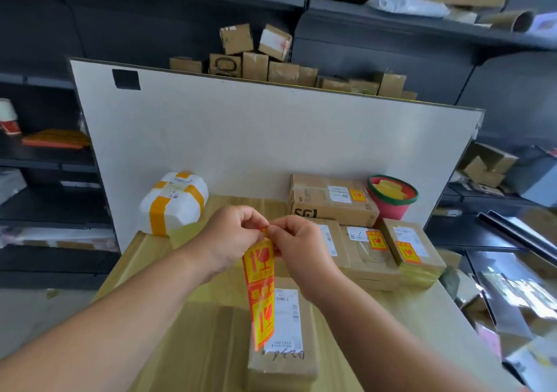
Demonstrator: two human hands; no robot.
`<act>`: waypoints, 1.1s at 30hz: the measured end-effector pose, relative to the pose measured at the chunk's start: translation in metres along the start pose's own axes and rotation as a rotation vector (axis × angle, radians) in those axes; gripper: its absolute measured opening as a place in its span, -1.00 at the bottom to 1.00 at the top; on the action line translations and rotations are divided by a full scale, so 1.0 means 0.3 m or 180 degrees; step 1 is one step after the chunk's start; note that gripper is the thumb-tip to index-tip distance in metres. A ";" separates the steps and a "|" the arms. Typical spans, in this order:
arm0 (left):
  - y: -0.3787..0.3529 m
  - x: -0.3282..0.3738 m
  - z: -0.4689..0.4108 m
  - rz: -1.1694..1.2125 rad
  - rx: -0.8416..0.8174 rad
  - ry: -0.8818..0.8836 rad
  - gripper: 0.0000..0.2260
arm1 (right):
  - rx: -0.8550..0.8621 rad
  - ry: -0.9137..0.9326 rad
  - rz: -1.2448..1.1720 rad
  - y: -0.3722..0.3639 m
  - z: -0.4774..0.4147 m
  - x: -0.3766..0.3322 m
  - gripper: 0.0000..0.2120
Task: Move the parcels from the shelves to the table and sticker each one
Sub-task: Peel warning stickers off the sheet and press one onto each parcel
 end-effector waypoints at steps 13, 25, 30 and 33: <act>-0.042 0.070 0.080 -0.0001 0.0009 0.0014 -0.82 | -0.0037 -0.0153 -0.0306 0.083 0.057 0.000 -0.83; 0.110 -0.087 0.037 0.0257 0.0166 0.0508 -0.84 | 0.0169 -0.0758 -0.0919 -0.046 0.035 0.002 -0.82; 0.211 -0.210 -0.004 0.0349 0.0119 0.0747 -0.84 | 0.0255 -0.1154 -0.0976 -0.173 -0.010 0.012 -0.82; 0.272 -0.298 -0.033 0.0391 0.0031 0.0912 -0.84 | 0.0319 -0.1360 -0.1021 -0.246 -0.038 0.022 -0.84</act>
Point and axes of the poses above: each hand's wrist, its own z-axis away from the middle knuckle, its own y-axis out of the back of the hand, x = y × z, the point moved 4 cm from there along -z, towards the middle knuckle, and after that the axes turned 1 degree about -z, right-handed, at the moved point
